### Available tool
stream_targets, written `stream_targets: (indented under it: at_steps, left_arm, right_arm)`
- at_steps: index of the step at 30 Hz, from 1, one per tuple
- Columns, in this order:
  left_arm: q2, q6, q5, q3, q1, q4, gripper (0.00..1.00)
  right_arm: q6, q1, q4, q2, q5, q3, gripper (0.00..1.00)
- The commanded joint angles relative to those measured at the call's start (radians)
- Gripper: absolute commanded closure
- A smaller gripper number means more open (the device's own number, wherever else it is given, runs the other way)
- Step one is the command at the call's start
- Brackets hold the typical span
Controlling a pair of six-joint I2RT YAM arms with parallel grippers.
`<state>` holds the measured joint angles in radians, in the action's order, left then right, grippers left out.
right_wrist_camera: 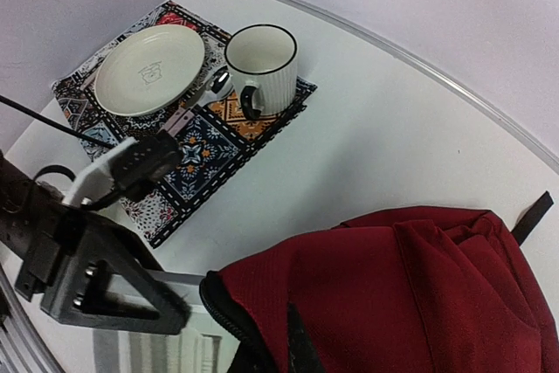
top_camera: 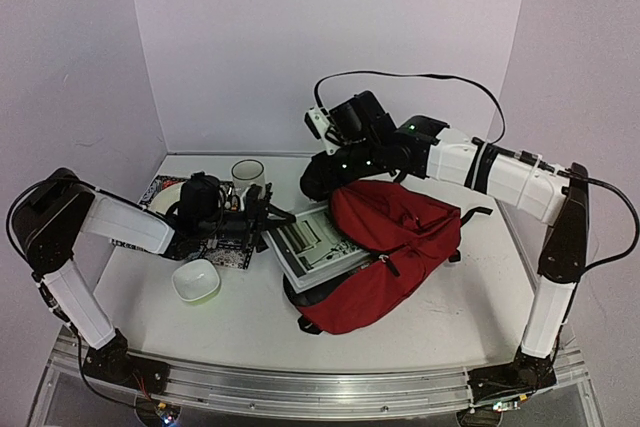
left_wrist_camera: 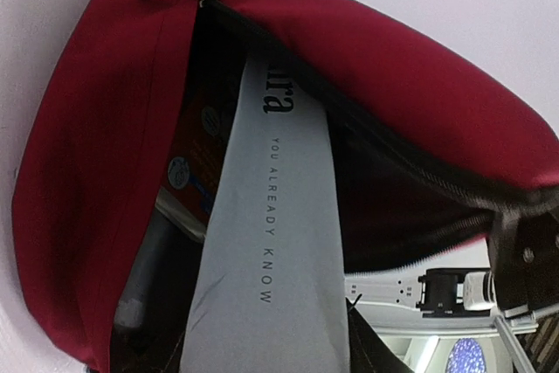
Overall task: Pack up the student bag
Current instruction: Place the book in the largest pocket of the bag.
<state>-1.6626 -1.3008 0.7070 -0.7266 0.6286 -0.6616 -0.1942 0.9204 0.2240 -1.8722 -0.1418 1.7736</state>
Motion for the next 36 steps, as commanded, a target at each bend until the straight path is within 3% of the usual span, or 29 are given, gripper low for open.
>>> stream_targets:
  at_steps: [1, 16, 20, 26, 36]
  left_arm:
    - [-0.038, -0.071, -0.080, -0.081, 0.022, -0.105, 0.53]
    - [-0.086, -0.169, -0.295, -0.088, 0.107, -0.205, 0.53]
    - [-0.080, -0.165, -0.440, -0.056, 0.163, -0.219, 0.53]
    - [-0.046, -0.150, -0.575, 0.024, 0.179, -0.232, 0.56]
    - [0.190, -0.085, -0.869, 0.211, 0.178, -0.227, 0.63]
  right_arm:
    - [-0.029, 0.041, -0.117, 0.046, 0.066, 0.001, 1.00]
    - [-0.041, 0.157, -0.160, -0.048, -0.028, 0.140, 1.00]
    - [-0.062, 0.161, -0.189, -0.058, -0.066, 0.130, 1.00]
    - [-0.074, 0.162, -0.202, -0.028, -0.164, 0.056, 1.00]
    - [-0.128, 0.163, -0.347, 0.093, -0.311, -0.153, 0.99]
